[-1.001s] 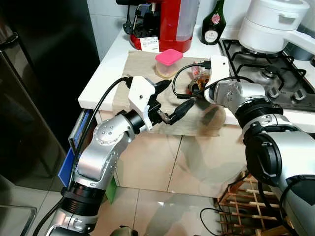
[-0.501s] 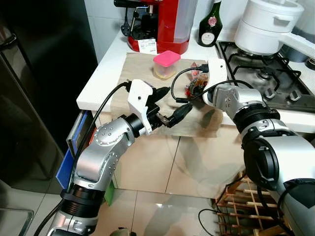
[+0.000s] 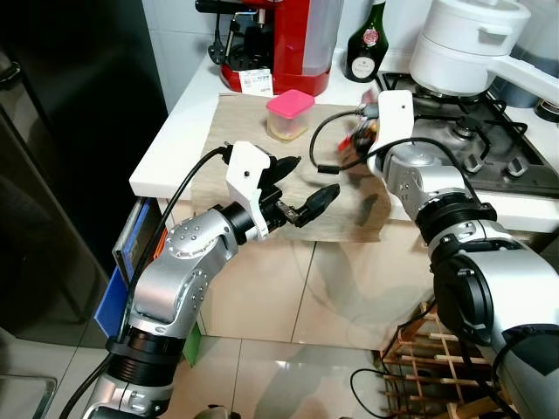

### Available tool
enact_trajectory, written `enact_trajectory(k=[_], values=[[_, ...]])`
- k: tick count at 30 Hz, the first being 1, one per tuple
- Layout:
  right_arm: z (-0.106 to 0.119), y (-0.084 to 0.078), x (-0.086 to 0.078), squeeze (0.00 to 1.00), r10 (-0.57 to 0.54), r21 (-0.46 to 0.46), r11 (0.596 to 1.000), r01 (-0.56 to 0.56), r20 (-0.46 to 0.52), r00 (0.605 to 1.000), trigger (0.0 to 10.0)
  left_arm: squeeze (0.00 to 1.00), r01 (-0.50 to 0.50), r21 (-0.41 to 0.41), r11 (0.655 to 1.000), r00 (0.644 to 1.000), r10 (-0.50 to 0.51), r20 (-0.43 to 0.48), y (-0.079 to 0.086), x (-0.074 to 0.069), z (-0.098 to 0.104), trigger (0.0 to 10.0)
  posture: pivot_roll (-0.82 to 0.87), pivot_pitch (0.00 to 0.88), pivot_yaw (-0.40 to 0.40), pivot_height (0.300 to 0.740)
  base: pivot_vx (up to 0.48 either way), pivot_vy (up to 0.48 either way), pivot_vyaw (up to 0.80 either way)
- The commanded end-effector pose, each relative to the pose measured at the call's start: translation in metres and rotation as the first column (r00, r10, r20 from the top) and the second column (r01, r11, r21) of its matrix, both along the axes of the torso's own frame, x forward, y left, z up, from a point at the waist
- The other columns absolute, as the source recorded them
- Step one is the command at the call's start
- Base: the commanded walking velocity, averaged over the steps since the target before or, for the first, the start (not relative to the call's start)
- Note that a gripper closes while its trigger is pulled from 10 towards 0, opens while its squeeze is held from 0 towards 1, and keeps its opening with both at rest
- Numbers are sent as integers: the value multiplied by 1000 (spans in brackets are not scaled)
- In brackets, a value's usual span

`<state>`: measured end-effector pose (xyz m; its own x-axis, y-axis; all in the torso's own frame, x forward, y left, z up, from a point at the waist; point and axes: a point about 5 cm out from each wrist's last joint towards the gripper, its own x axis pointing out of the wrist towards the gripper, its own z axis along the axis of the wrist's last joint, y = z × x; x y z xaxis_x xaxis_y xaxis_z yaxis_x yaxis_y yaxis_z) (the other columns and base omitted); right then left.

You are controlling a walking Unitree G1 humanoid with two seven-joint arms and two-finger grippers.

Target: Restocking fridge

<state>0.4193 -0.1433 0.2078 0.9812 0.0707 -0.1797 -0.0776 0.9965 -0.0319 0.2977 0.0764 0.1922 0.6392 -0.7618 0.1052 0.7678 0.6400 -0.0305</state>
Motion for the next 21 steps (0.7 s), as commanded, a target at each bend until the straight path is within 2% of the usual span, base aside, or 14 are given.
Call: enact_trajectory(k=[1,2,3,5,6,7,8,10,11,13,14,16,18,21], values=[[18,-3,0,0,-21,-31,999,26,146,989,0,0,-21,5,1000,1000,21,14,1,0,1,10000,-5,0,-11,740,0,0,0],[23,-2,-1,0,-26,-57,998,39,216,976,0,0,-31,0,1000,999,31,17,0,1,1,10000,-5,0,-10,740,0,0,0],[23,-2,-1,0,-26,-57,998,39,216,976,0,0,-31,0,1000,999,31,17,0,1,1,10000,-5,0,-10,740,0,0,0],[31,3,-6,0,-11,-108,993,52,346,938,0,0,-58,-1,998,998,58,24,1,2,1,10000,-8,0,-4,740,0,0,0],[31,3,-6,0,-11,-108,993,52,346,938,0,0,-58,-1,998,998,58,24,1,2,1,10000,-8,0,-4,740,0,0,0],[34,12,-15,0,73,-292,953,78,474,878,0,0,-131,-5,991,991,131,25,4,6,-1,10000,-13,0,3,740,0,0,0],[33,16,-22,0,116,-365,925,102,529,841,0,0,-195,-11,981,980,195,29,7,10,-2,10000,-13,0,3,740,0,0,0],[26,18,-27,0,127,-372,923,100,538,833,0,0,-249,-29,968,968,249,22,12,13,-3,10000,-12,0,5,740,0,0,0],[19,15,-33,102,106,-325,941,92,541,834,0,0,-308,-41,950,951,309,26,17,14,-3,10000,-11,0,5,740,0,0,0],[14,13,-36,102,86,-284,955,85,540,837,0,0,-344,-49,938,938,346,29,20,15,-4,10000,-11,0,5,740,0,0,0],[8,6,-42,165,40,-243,963,114,548,835,0,0,-392,-64,918,918,395,34,26,16,-4,10000,-9,0,6,740,0,0,0],[2,-6,-59,133,-20,-231,951,204,613,790,0,0,-469,-96,878,879,475,44,38,17,-4,10000,-6,0,5,740,0,0,0],[-5,-9,-73,129,-29,-238,940,244,657,754,0,0,-503,-120,856,857,511,58,44,17,-2,10000,-5,0,5,740,0,0,0],[-13,-16,-81,129,-64,-233,930,284,657,751,0,0,-510,-143,848,850,522,69,44,20,2,10000,-17,0,11,740,0,0,0]])
